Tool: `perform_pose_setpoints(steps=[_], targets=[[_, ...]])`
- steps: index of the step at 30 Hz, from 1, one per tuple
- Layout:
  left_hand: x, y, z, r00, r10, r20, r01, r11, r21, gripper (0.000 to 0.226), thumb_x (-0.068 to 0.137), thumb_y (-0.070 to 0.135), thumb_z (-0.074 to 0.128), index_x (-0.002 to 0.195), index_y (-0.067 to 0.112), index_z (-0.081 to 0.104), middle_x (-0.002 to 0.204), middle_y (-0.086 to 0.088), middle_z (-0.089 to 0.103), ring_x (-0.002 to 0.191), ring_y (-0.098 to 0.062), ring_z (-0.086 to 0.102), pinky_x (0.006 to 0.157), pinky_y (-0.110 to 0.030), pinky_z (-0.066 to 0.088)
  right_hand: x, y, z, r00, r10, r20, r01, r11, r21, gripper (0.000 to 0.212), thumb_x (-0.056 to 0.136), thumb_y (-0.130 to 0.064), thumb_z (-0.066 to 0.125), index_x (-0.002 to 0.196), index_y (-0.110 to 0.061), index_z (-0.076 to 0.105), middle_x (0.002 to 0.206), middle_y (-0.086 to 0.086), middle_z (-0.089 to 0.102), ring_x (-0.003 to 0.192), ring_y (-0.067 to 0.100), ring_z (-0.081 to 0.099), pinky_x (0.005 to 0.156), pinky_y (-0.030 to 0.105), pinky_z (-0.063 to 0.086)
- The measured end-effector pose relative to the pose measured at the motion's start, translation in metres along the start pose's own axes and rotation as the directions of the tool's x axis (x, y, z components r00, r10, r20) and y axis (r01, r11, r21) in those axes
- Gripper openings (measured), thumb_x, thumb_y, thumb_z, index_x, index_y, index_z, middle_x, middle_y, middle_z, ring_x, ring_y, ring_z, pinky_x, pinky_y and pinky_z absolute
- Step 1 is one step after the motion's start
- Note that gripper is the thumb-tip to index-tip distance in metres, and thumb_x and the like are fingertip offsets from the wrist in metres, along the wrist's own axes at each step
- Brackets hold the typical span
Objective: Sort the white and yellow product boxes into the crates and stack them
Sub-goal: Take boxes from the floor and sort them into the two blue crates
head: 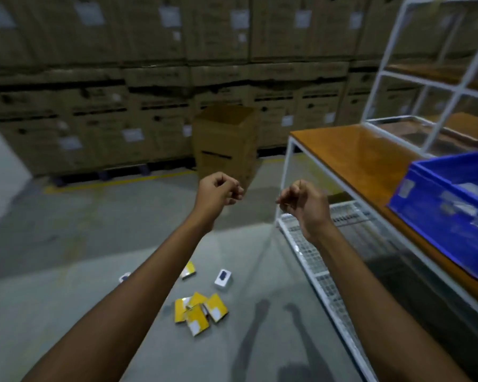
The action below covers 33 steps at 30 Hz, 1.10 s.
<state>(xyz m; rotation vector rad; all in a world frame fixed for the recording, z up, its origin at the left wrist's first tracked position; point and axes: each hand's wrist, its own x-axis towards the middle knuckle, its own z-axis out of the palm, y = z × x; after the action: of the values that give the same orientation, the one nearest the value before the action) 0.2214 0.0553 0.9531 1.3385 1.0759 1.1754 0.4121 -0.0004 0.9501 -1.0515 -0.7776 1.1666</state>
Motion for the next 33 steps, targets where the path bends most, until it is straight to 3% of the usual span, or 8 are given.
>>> perform_pose_setpoints(steps=[6, 9, 14, 20, 23, 25, 29, 33], targets=[[-0.029, -0.007, -0.129, 0.97, -0.041, -0.241, 0.045, 0.999, 0.014, 0.016, 0.091, 0.005, 0.049, 0.077, 0.008, 0.057, 0.076, -0.012, 0.071, 0.067, -0.021, 0.067, 0.055, -0.024, 0.05, -0.006, 0.051, 0.119, 0.973, 0.084, 0.214, -0.082, 0.996, -0.019, 0.034, 0.094, -0.014, 0.029, 0.062, -0.019, 0.039, 0.057, 0.0, 0.058, 0.057, 0.016, 0.056, 0.068, 0.032, 0.04], [-0.044, -0.013, -0.179, 0.935, -0.067, -0.349, 0.067, 0.998, -0.011, 0.02, 0.091, 0.005, 0.046, 0.073, 0.01, 0.054, 0.075, -0.013, 0.07, 0.064, -0.022, 0.065, 0.054, -0.023, 0.047, -0.01, 0.074, 0.164, 0.948, 0.108, 0.299, -0.093, 0.994, -0.065, 0.019, 0.081, -0.023, 0.036, 0.064, -0.018, 0.038, 0.058, 0.0, 0.057, 0.057, 0.016, 0.056, 0.061, 0.027, 0.042], [-0.061, -0.032, -0.234, 0.87, -0.136, -0.474, 0.125, 0.991, -0.056, 0.021, 0.091, 0.003, 0.046, 0.073, 0.01, 0.055, 0.072, -0.012, 0.068, 0.061, -0.022, 0.063, 0.052, -0.021, 0.046, -0.004, 0.115, 0.21, 0.916, 0.195, 0.35, -0.157, 0.979, -0.134, 0.013, 0.076, -0.02, 0.038, 0.064, -0.016, 0.04, 0.057, 0.002, 0.058, 0.053, 0.015, 0.058, 0.057, 0.023, 0.044], [-0.053, -0.071, -0.27, 0.808, -0.243, -0.536, 0.237, 0.968, -0.081, 0.016, 0.092, 0.005, 0.05, 0.078, 0.011, 0.058, 0.071, -0.009, 0.067, 0.056, -0.017, 0.063, 0.055, -0.023, 0.045, 0.031, 0.174, 0.234, 0.911, 0.275, 0.307, -0.181, 0.936, -0.302, 0.023, 0.089, -0.003, 0.042, 0.07, -0.01, 0.054, 0.065, 0.007, 0.061, 0.056, 0.017, 0.058, 0.055, 0.023, 0.041], [-0.036, -0.092, -0.277, 0.796, -0.303, -0.524, 0.31, 0.948, -0.077, 0.015, 0.094, 0.008, 0.052, 0.08, 0.01, 0.057, 0.073, -0.009, 0.067, 0.056, -0.017, 0.063, 0.057, -0.024, 0.045, 0.057, 0.207, 0.229, 0.908, 0.301, 0.292, -0.177, 0.906, -0.386, 0.01, 0.093, -0.004, 0.051, 0.092, -0.01, 0.06, 0.079, 0.009, 0.066, 0.057, 0.015, 0.057, 0.053, 0.023, 0.04], [-0.023, -0.107, -0.28, 0.794, -0.327, -0.513, 0.351, 0.935, -0.054, 0.012, 0.095, 0.009, 0.053, 0.083, 0.008, 0.058, 0.075, -0.011, 0.067, 0.056, -0.016, 0.063, 0.057, -0.024, 0.045, 0.074, 0.23, 0.219, 0.906, 0.339, 0.254, -0.208, 0.878, -0.431, 0.015, 0.09, -0.005, 0.056, 0.102, -0.013, 0.061, 0.085, 0.009, 0.069, 0.061, 0.015, 0.06, 0.055, 0.023, 0.043], [-0.001, -0.15, -0.283, 0.793, -0.358, -0.493, 0.375, 0.924, -0.067, 0.007, 0.095, 0.01, 0.056, 0.09, 0.007, 0.059, 0.079, -0.014, 0.068, 0.057, -0.016, 0.063, 0.056, -0.023, 0.046, 0.102, 0.275, 0.192, 0.908, 0.385, 0.167, -0.267, 0.836, -0.479, 0.025, 0.088, -0.006, 0.062, 0.111, -0.016, 0.063, 0.089, 0.011, 0.069, 0.067, 0.014, 0.063, 0.06, 0.025, 0.048], [0.008, -0.199, -0.281, 0.793, -0.409, -0.452, 0.409, 0.907, -0.103, 0.01, 0.095, 0.011, 0.055, 0.087, 0.012, 0.06, 0.081, -0.013, 0.07, 0.062, -0.017, 0.066, 0.06, -0.025, 0.048, 0.117, 0.309, 0.172, 0.904, 0.418, 0.09, -0.327, 0.811, -0.486, 0.029, 0.089, -0.007, 0.062, 0.118, -0.013, 0.061, 0.087, 0.01, 0.068, 0.072, 0.018, 0.063, 0.058, 0.027, 0.045]])
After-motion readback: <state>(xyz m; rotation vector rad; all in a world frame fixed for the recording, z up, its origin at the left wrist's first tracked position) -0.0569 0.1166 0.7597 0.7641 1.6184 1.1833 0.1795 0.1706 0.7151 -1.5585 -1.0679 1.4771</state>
